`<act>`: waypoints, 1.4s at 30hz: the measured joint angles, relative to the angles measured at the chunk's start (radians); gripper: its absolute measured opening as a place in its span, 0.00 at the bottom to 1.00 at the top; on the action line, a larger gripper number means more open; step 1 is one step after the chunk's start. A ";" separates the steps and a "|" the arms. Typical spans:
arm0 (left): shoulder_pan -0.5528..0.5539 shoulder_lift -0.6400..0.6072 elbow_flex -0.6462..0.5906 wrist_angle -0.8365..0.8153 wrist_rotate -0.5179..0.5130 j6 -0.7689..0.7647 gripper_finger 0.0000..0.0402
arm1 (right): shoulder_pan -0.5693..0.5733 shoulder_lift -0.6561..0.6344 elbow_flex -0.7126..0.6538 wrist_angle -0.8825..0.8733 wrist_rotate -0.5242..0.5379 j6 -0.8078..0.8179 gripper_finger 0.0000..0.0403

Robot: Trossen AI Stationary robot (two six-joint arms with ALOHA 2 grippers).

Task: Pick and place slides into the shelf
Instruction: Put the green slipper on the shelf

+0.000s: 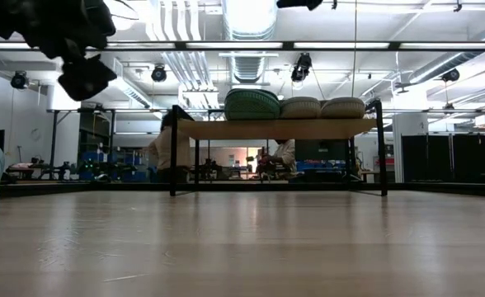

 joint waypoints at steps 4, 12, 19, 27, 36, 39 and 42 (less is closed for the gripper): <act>0.000 0.012 0.012 -0.039 0.117 -0.128 0.52 | 0.005 -0.076 -0.194 0.214 -0.001 0.017 0.37; 0.000 0.080 0.008 -0.046 0.257 -0.356 0.52 | 0.049 -0.157 -0.431 0.530 -0.002 -0.033 0.37; -0.007 0.157 -0.001 -0.112 0.322 -0.438 0.52 | 0.099 -0.175 -0.480 0.597 -0.002 -0.056 0.37; -0.102 0.237 -0.001 -0.158 0.366 -0.439 0.52 | 0.143 -0.175 -0.458 0.585 -0.002 -0.076 0.37; -0.184 0.349 -0.006 -0.105 0.373 -0.492 0.52 | 0.143 -0.175 -0.452 0.583 -0.001 -0.113 0.37; -0.208 0.391 -0.006 -0.057 0.369 -0.492 0.52 | 0.143 -0.175 -0.452 0.583 -0.001 -0.114 0.37; -0.234 0.436 -0.006 -0.030 0.370 -0.492 0.52 | 0.143 -0.175 -0.451 0.583 -0.001 -0.114 0.37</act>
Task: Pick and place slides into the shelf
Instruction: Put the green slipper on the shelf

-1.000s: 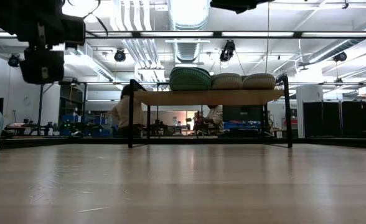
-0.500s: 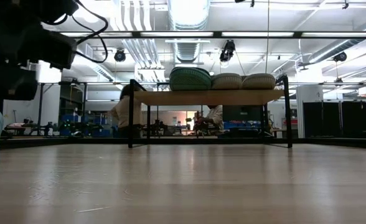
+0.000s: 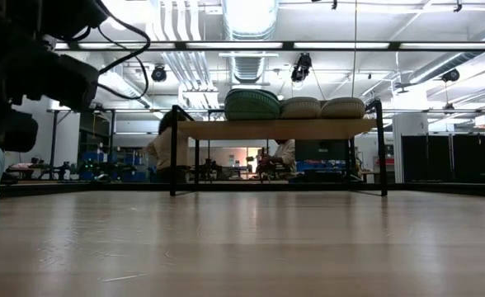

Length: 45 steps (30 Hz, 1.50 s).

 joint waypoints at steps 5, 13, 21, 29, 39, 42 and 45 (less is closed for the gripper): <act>-0.042 0.072 -0.005 0.032 -0.012 -0.026 0.52 | 0.000 0.000 0.000 0.000 0.000 -0.001 0.37; -0.095 0.177 -0.011 0.208 -0.013 -0.054 0.52 | 0.000 0.000 0.000 -0.003 0.000 -0.003 0.37; -0.104 0.241 -0.011 0.307 0.009 0.000 0.51 | 0.000 0.000 0.000 -0.009 0.000 -0.002 0.37; -0.104 0.239 -0.023 0.310 0.065 0.060 0.23 | 0.000 0.000 0.000 -0.009 0.000 0.000 0.37; -0.101 0.187 -0.027 0.299 0.149 0.127 0.01 | 0.000 0.000 0.000 -0.014 -0.001 0.000 0.37; -0.093 0.140 -0.024 0.306 0.177 0.118 0.01 | 0.000 0.007 0.001 -0.014 -0.031 0.041 0.37; -0.077 0.084 -0.023 0.305 0.171 0.109 0.00 | 0.001 0.025 0.002 -0.016 -0.139 0.041 0.37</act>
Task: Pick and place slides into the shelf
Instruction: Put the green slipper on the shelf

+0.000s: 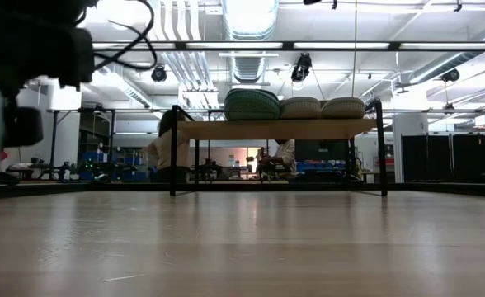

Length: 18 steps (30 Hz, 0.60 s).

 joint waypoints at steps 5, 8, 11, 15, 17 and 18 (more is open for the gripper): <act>0.043 -0.100 0.008 0.002 -0.042 0.006 0.00 | 0.060 0.012 0.000 0.056 -0.046 -0.141 0.37; 0.070 -0.160 0.023 -0.002 -0.077 0.059 0.00 | 0.140 0.017 0.000 0.075 -0.040 -0.316 0.37; 0.082 -0.218 0.053 0.003 -0.134 0.125 0.00 | 0.229 0.039 0.000 0.103 0.068 -0.446 0.37; 0.095 -0.275 0.082 0.000 -0.167 0.137 0.00 | 0.329 0.095 0.000 0.120 0.323 -0.603 0.37; 0.099 -0.288 0.088 0.005 -0.184 0.136 0.00 | 0.367 0.128 -0.002 0.143 0.403 -0.643 0.38; 0.102 -0.294 0.088 0.003 -0.188 0.135 0.00 | 0.380 0.146 0.004 0.158 0.416 -0.658 0.39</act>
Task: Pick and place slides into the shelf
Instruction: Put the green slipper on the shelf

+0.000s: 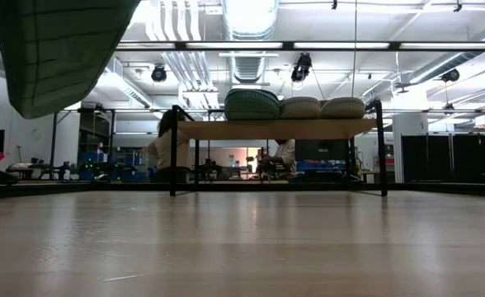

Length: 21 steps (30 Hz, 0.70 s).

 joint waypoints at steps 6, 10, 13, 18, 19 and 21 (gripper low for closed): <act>0.006 -0.005 -0.002 -0.003 -0.019 -0.005 0.00 | 0.071 0.110 0.088 -0.032 0.013 -0.035 0.44; 0.006 0.004 -0.001 -0.003 -0.019 -0.005 0.00 | 0.119 0.205 0.171 -0.096 0.076 -0.129 0.45; 0.006 0.008 0.004 0.002 -0.019 -0.005 0.00 | 0.142 0.286 0.242 -0.142 0.162 -0.146 0.45; 0.006 0.010 0.008 0.000 -0.019 -0.004 0.00 | 0.168 0.399 0.383 -0.264 0.223 -0.145 0.45; 0.006 0.009 0.008 0.000 -0.018 -0.003 0.00 | 0.174 0.415 0.410 -0.287 0.222 -0.138 0.45; 0.006 0.009 0.008 0.001 -0.018 -0.002 0.00 | 0.186 0.447 0.459 -0.343 0.222 -0.126 0.45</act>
